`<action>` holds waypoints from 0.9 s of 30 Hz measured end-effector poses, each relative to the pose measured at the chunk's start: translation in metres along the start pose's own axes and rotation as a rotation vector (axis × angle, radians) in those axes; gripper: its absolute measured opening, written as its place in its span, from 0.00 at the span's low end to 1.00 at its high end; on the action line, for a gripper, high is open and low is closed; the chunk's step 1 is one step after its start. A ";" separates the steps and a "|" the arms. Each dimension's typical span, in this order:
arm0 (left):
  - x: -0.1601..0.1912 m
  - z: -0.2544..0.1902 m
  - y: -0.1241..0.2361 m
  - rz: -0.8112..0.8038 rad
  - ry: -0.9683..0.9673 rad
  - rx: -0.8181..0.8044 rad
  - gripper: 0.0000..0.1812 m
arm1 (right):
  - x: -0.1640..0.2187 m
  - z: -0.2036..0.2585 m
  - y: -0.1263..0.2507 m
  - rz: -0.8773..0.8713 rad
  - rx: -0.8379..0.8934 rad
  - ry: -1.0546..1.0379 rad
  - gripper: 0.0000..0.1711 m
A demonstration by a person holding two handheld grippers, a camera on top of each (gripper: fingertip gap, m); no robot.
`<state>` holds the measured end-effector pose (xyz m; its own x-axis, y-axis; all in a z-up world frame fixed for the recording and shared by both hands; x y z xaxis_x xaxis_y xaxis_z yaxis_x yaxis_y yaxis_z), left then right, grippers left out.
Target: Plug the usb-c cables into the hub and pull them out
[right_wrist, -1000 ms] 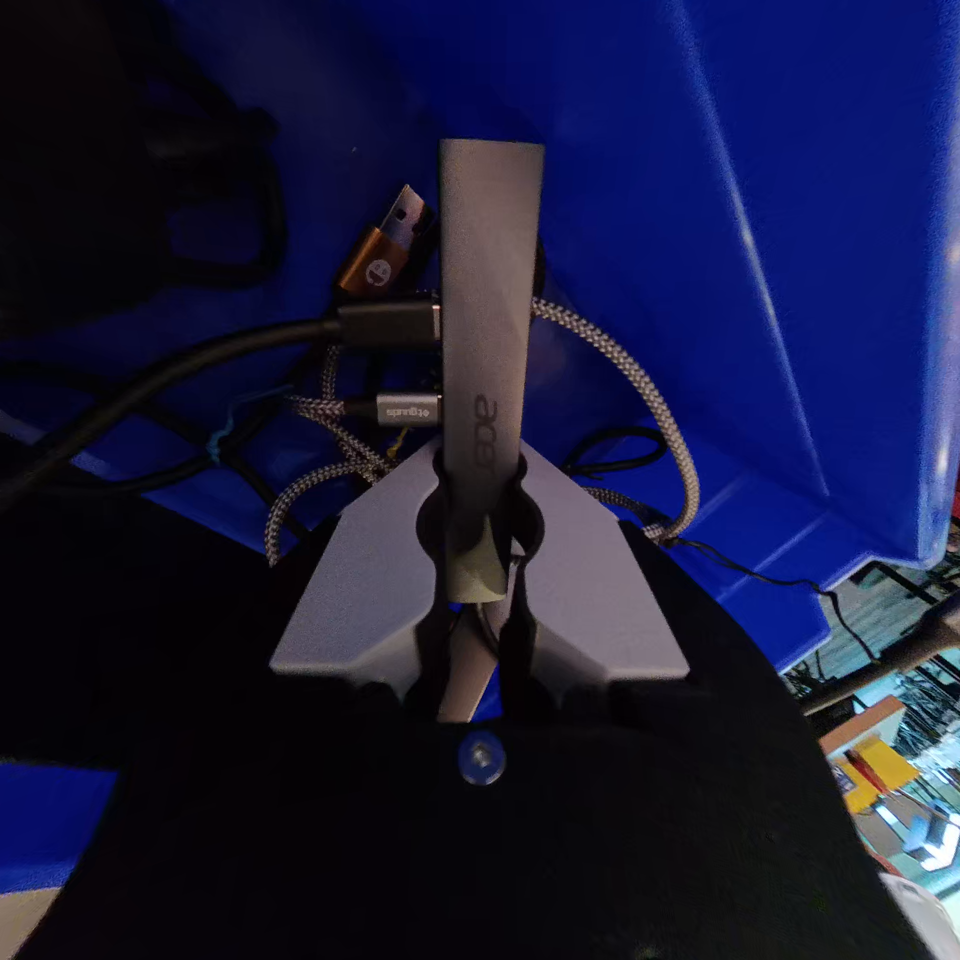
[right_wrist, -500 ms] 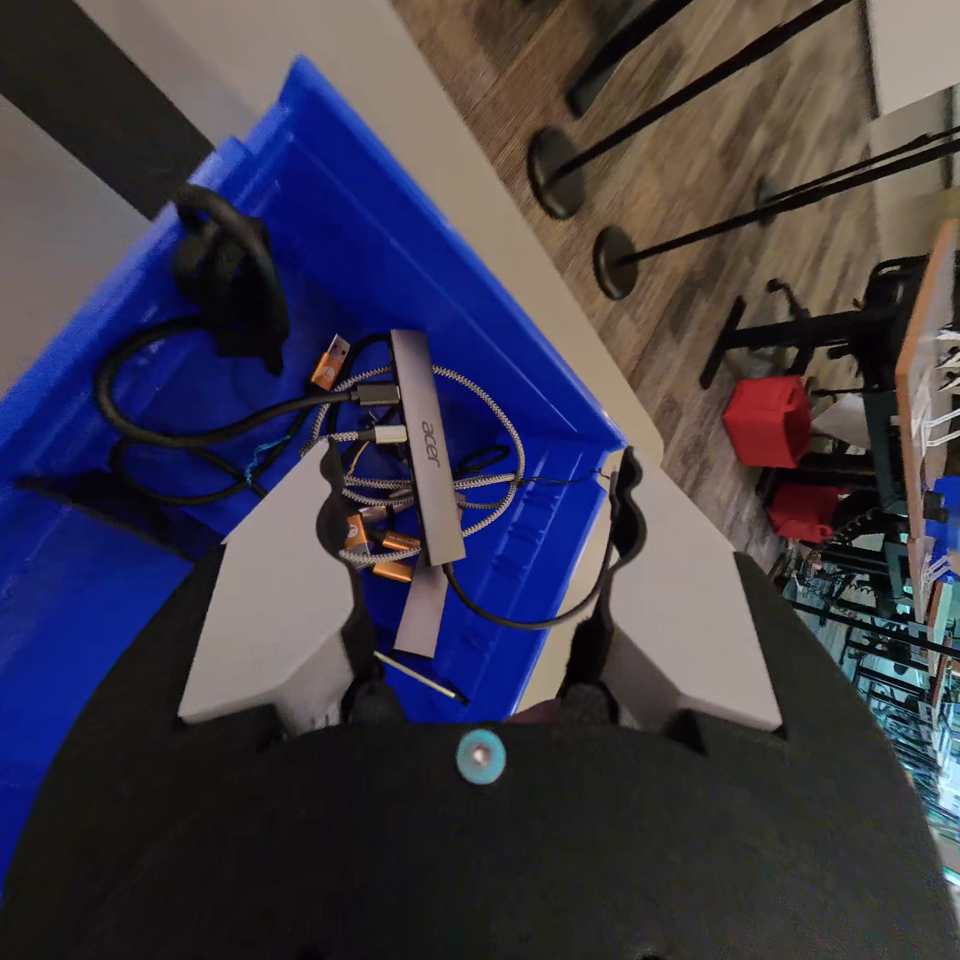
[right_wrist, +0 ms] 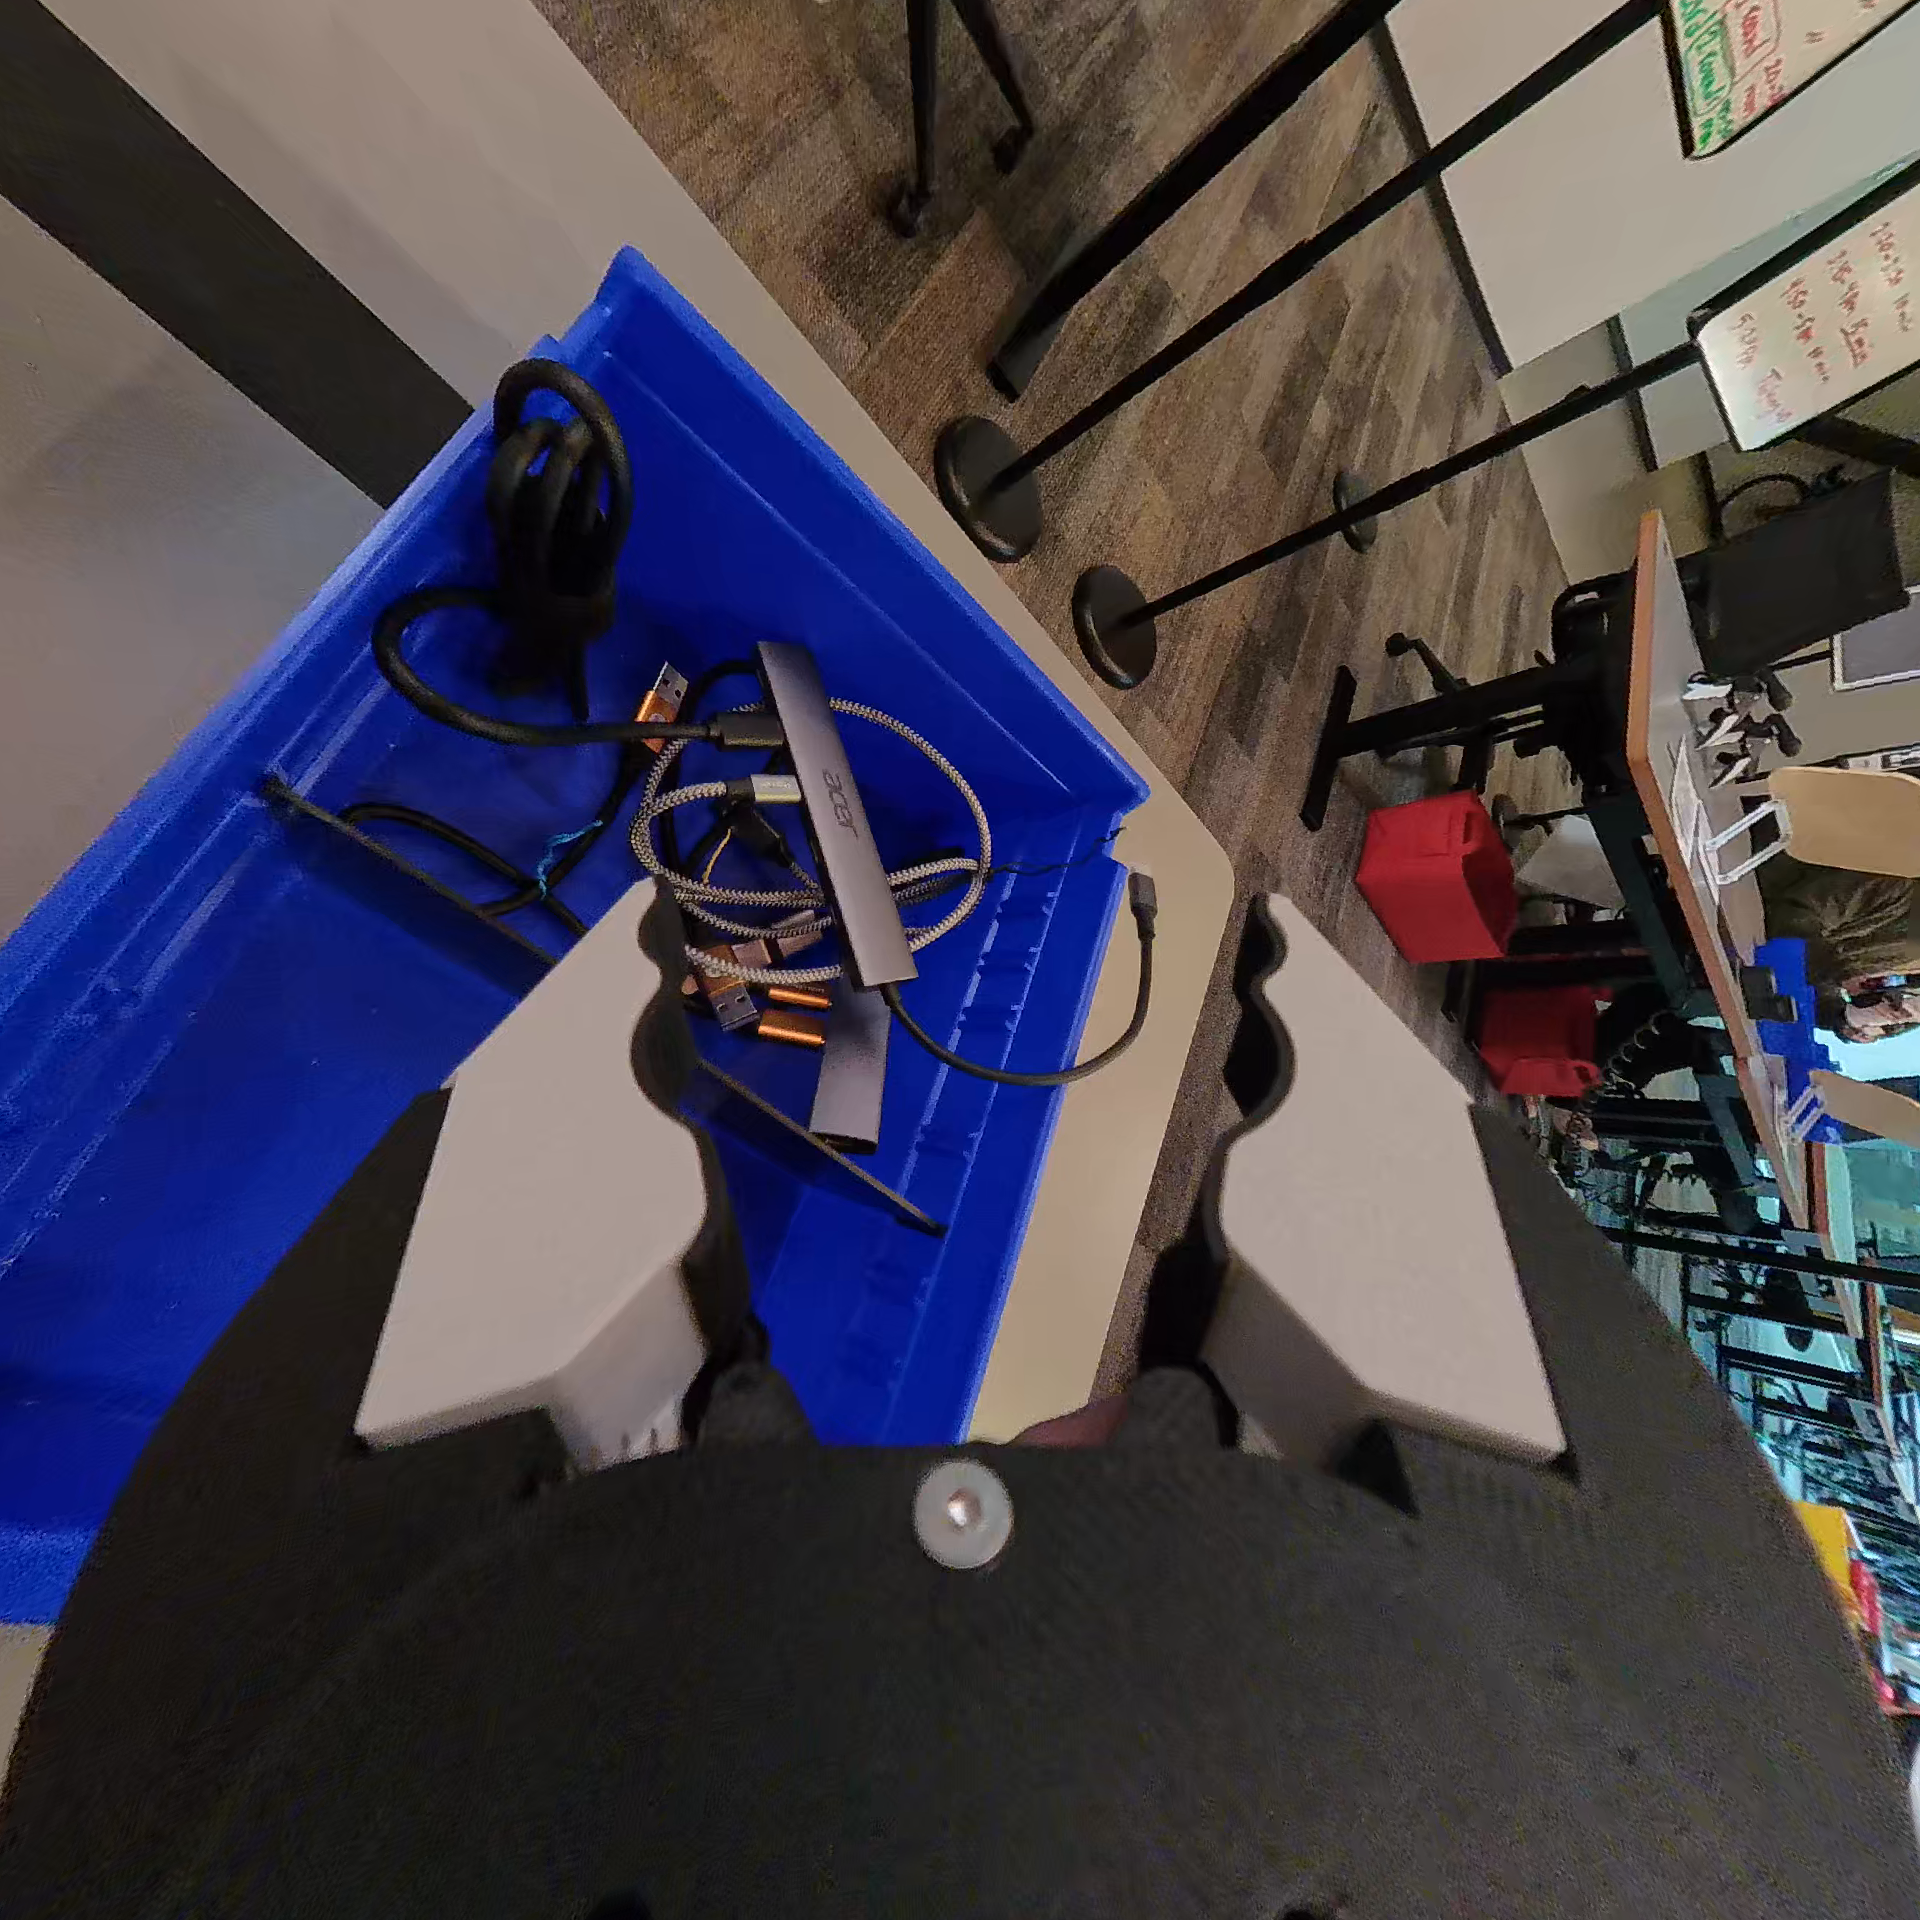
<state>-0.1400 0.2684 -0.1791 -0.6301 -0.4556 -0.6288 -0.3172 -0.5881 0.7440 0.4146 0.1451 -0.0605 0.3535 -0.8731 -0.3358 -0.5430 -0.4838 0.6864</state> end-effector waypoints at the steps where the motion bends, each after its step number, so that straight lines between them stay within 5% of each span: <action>1: -0.001 0.001 0.001 -0.005 0.000 -0.005 0.39 | 0.003 -0.001 0.002 -0.008 -0.002 -0.011 0.61; 7: -0.015 0.041 0.041 -0.130 0.071 -0.092 0.40 | 0.042 -0.022 0.014 -0.043 -0.011 -0.176 0.60; 13: -0.006 0.164 0.080 -0.165 0.286 -0.270 0.48 | 0.115 -0.044 0.004 -0.035 -0.135 -0.444 0.59; 20: 0.050 0.244 0.018 0.093 0.476 -0.172 0.50 | 0.164 -0.027 -0.018 -0.038 -0.283 -0.577 0.60; 27: 0.058 0.248 -0.021 0.181 0.514 -0.004 0.33 | 0.180 -0.006 -0.039 0.004 -0.425 -0.592 0.48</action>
<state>-0.3455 0.4194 -0.1751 -0.2468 -0.8174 -0.5206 -0.2324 -0.4716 0.8507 0.5038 0.0065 -0.1440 -0.1845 -0.8194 -0.5427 -0.1584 -0.5202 0.8392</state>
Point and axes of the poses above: each gripper's, where its closed fingertips meet, y back along the fingers, x out of its underside, z = x × y across the jaws, the point moved 7 cm from there along y, back along the fingers, and after that the axes turned 13 degrees about z, right-handed, at the moved point
